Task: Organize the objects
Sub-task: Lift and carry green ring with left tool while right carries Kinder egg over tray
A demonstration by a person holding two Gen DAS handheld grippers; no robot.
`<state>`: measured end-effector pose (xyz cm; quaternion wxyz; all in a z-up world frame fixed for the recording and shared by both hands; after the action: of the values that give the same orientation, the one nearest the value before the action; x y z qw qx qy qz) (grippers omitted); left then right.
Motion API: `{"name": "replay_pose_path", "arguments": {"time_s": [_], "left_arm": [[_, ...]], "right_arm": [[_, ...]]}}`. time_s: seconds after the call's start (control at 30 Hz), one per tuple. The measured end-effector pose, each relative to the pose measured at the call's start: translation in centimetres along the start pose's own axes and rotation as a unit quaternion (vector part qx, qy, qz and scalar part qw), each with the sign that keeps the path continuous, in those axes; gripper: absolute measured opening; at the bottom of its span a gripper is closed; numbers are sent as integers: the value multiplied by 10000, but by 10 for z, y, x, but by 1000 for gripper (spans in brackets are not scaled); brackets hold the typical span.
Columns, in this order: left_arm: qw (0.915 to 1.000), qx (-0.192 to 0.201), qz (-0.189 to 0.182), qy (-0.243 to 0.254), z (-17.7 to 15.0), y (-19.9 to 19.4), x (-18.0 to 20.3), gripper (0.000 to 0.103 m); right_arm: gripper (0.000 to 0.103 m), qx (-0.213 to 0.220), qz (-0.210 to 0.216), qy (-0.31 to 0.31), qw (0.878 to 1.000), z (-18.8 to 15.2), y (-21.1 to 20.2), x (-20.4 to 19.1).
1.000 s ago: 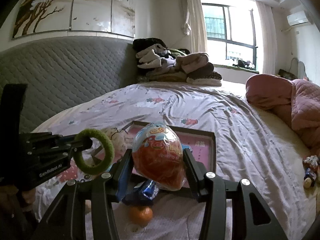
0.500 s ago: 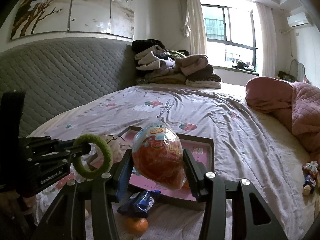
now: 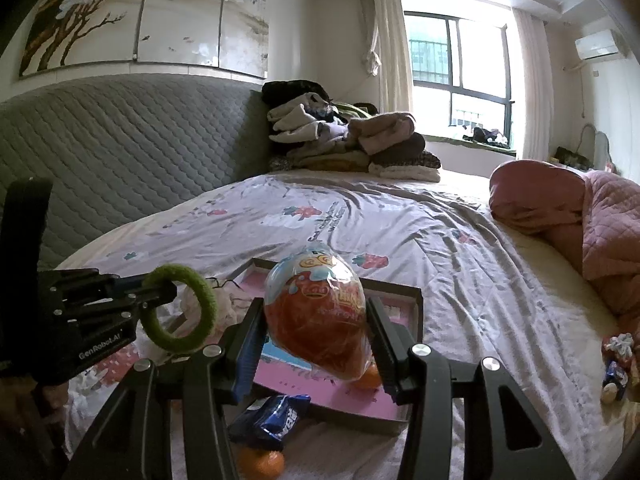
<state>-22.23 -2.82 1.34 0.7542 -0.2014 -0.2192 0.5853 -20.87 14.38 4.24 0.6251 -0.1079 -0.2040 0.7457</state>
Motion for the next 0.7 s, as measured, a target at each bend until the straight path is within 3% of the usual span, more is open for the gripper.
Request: {"name": "replay_pose_path", "arguments": {"time_s": [0.2,0.33,0.7], "left_arm": [[10000,7,-47,-68,5,4,-6,15],[9993,-22,-287,-219,11,8,-10,15],[9993,-70,-287,-222,23,37,-20,15]], "right_arm": [[49,-18,-67,22,10000,2,6,7],[49,-14,-77,11,10000,5,10,9],[49,-134,-75,-149,9998,2,33,5]]}}
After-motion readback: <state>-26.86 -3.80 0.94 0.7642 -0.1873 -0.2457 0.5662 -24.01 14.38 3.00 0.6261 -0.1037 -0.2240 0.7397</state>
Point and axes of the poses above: each gripper's, at about its wrist camera, not at the fingertips, and y roughly the way its jaws point, x to its right, z to its top, the point moved 7 cm from there along y, roughly the way its jaws point, and after that the axes turned 13 degrees about -z, right-handed, at the moved point
